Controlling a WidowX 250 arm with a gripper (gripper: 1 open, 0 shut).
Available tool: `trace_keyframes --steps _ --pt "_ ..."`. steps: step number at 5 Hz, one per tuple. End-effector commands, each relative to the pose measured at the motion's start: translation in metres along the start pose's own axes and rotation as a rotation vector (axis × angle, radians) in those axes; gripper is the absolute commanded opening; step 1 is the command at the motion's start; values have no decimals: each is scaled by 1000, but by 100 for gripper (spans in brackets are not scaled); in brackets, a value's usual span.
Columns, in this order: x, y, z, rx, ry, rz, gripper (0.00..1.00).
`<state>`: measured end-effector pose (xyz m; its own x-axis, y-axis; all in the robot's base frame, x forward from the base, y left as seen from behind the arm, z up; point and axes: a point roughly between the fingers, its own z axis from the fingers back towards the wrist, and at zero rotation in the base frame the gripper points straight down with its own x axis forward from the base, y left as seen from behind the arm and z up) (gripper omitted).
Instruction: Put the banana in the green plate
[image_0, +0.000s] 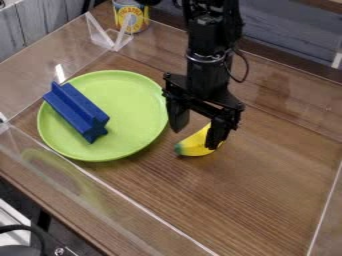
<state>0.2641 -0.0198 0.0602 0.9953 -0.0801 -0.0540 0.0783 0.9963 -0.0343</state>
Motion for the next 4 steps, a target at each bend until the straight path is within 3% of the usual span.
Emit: trace_keyframes --steps 1,4 --pt "2 3 2 -2 -40 6 100" --pt "4 15 -17 -5 -42 13 100"
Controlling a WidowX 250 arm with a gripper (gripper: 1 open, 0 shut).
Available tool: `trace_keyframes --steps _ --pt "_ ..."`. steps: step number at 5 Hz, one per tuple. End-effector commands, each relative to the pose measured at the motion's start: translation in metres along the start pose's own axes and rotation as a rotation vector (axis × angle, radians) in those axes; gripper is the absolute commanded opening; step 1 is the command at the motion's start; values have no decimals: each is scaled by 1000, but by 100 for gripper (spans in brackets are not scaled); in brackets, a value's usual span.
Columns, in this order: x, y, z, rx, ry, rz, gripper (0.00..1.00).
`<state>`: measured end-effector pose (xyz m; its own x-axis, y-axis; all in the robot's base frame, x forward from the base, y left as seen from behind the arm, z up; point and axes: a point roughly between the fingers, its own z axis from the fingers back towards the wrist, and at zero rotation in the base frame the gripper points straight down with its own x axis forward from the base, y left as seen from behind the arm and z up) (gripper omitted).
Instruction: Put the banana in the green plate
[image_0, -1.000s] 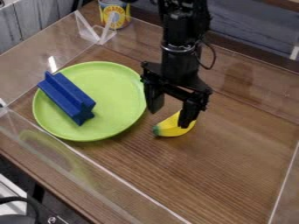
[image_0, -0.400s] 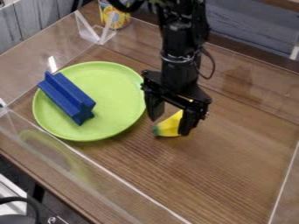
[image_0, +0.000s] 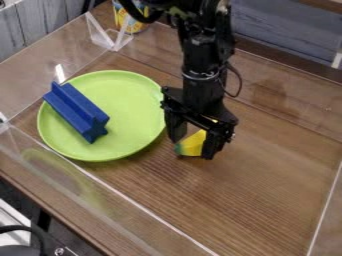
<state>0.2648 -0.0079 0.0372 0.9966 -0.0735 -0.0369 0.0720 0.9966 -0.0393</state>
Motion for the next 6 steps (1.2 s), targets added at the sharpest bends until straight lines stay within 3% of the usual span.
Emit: trace_keyframes --steps 1,2,3,4,5,6 --pt "11 5 8 -1 -27 15 100" --pt "19 7 10 -2 -32 22 100" --pt "15 3 18 -4 -32 -31 0" --pt "9 -3 28 -8 -30 -77 0" --pt "15 -4 26 -13 -24 -33 100" --pt "21 -8 26 -21 -25 3 100"
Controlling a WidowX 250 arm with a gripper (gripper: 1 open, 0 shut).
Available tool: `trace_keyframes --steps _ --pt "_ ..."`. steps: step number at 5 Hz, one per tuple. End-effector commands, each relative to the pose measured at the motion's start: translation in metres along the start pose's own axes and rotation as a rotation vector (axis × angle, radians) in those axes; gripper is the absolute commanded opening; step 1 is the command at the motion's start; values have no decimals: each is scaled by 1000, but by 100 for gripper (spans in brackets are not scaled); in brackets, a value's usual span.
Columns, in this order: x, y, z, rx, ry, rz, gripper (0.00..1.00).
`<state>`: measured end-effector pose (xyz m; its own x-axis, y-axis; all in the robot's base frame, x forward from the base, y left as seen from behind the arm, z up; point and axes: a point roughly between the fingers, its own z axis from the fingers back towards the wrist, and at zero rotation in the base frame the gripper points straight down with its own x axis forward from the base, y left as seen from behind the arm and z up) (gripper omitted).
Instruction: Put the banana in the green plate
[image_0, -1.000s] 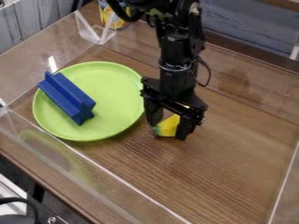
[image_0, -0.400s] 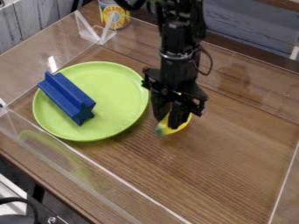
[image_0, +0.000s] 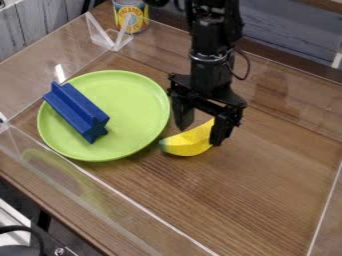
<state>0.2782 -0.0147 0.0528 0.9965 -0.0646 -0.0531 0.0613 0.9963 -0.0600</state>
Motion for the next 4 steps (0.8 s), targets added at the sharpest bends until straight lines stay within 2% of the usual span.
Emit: trace_keyframes --steps 1,2,4 --pt "14 3 6 1 -40 -25 100" --pt "16 -16 -7 -2 -40 -10 100" --pt "15 -22 -8 -19 -32 -97 100"
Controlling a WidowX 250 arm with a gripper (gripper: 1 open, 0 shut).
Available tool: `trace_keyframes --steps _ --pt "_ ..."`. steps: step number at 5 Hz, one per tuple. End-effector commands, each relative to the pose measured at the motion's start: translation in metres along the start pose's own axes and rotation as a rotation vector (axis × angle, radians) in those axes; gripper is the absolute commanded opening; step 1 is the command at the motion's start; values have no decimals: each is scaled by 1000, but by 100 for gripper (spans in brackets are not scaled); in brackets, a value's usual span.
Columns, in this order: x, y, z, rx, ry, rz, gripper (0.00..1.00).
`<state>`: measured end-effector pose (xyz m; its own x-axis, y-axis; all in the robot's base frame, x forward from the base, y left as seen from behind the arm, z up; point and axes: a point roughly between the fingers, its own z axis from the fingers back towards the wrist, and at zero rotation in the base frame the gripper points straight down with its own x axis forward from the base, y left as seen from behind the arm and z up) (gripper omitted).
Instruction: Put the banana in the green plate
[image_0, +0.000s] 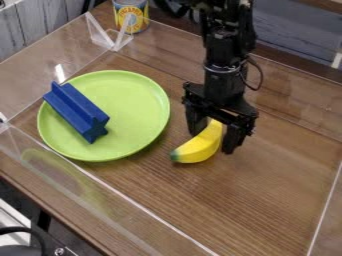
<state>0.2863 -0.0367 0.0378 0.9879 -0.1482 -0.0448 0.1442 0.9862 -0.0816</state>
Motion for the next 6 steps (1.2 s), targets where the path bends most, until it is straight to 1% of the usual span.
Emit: trace_keyframes --steps 1,2,3,5,6 --pt "5 -12 7 -1 -26 15 100" --pt "9 -9 8 4 -17 -49 100" --pt "15 -6 11 5 -7 -114 0" --pt "13 -8 28 10 -8 -90 0" --pt "16 -21 33 15 -7 -126 0"
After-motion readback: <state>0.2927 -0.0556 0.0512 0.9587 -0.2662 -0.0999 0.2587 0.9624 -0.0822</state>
